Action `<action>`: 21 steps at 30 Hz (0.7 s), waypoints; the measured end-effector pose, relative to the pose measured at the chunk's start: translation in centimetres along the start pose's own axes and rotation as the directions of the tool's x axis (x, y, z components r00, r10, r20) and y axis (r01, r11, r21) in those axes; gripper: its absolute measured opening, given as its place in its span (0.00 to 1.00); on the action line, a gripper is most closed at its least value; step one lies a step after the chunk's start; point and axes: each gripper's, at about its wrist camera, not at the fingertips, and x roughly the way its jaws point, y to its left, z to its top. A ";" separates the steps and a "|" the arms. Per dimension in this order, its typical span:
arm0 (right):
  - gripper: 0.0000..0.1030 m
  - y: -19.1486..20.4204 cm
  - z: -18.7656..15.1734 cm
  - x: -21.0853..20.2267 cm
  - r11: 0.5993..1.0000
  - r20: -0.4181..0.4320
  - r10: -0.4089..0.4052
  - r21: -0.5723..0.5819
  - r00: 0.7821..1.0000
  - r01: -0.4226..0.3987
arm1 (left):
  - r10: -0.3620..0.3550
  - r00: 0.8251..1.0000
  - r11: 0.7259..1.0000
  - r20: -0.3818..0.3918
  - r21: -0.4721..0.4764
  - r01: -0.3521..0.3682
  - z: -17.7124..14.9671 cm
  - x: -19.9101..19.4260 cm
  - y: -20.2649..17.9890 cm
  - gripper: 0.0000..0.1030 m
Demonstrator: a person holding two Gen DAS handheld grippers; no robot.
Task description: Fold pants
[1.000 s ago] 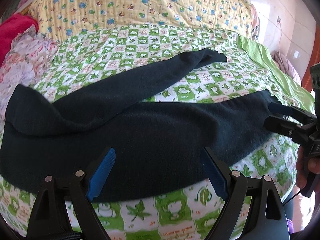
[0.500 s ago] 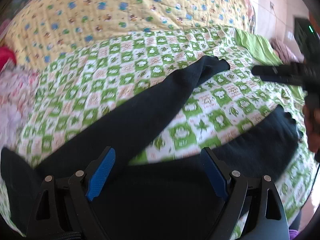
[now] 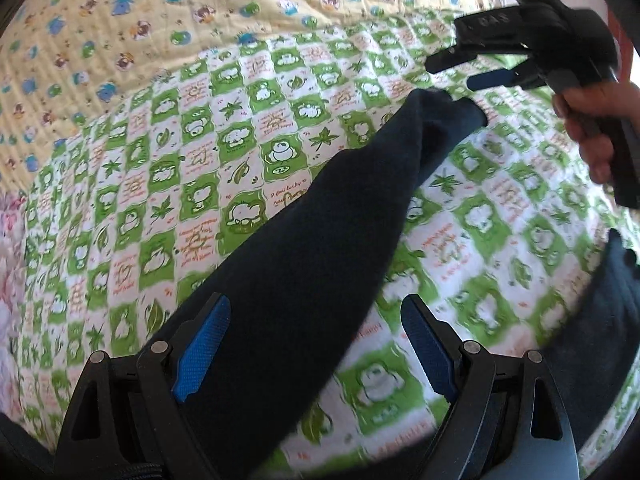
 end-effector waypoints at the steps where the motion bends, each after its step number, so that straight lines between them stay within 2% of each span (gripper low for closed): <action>1: 0.69 -0.4 0.5 1.0 1.000 -0.018 0.001 0.009 1.000 -0.001 | 0.007 1.000 1.000 -0.008 0.007 -0.007 0.1 0.4 0.0 0.85; 3: 0.66 -0.7 1.1 2.4 1.000 -0.043 -0.005 0.017 0.999 0.006 | 0.020 1.000 1.000 -0.011 0.022 -0.020 0.3 1.0 0.1 0.85; 6: 0.49 -1.0 1.7 4.5 0.999 -0.085 0.025 0.034 0.996 -0.022 | 0.013 1.000 0.999 -0.026 0.032 -0.013 0.4 1.8 0.2 0.78; 8: 0.23 -1.2 1.9 5.1 0.997 -0.096 0.068 0.050 0.993 -0.063 | 0.011 0.999 0.999 -0.033 0.045 -0.009 0.4 2.1 0.4 0.61; 9: 0.20 -1.3 1.8 5.0 0.997 -0.091 0.066 0.054 0.994 -0.061 | 0.004 1.000 0.999 -0.031 0.047 -0.003 0.5 2.0 0.6 0.56; 10: 0.13 -1.4 1.8 4.6 0.997 -0.084 0.045 0.065 0.995 -0.039 | -0.010 1.000 0.999 -0.025 0.046 0.012 0.5 1.7 0.9 0.43; 11: 0.08 -1.5 1.8 4.0 0.996 -0.060 0.057 0.065 0.997 -0.053 | -0.017 1.000 0.999 -0.023 0.046 0.018 0.6 1.5 1.0 0.32; 12: 0.07 -1.7 1.8 3.1 0.995 -0.037 0.079 0.069 0.996 -0.076 | -0.035 0.999 0.998 -0.020 0.044 0.036 0.6 1.1 1.3 0.28; 14: 0.05 -2.0 1.7 1.6 0.989 0.010 0.117 0.086 0.993 -0.117 | -0.074 0.997 0.997 -0.015 0.031 0.074 0.6 0.1 1.8 0.12; 16: 0.04 -2.2 1.5 0.0 0.984 0.035 0.157 0.074 0.987 -0.159 | -0.101 0.995 0.995 -0.008 0.018 0.101 0.6 -1.0 2.1 0.06; 17: 0.04 -2.3 1.3 -1.0 0.983 0.047 0.172 0.061 0.984 -0.175 | -0.133 0.991 0.991 -0.001 0.005 0.133 0.4 -2.0 2.4 0.06; 21: 0.03 -2.8 -0.4 -4.6 0.977 0.055 0.214 0.003 0.975 -0.214 | -0.175 0.984 0.985 0.022 0.006 0.175 -0.7 -5.0 2.3 0.05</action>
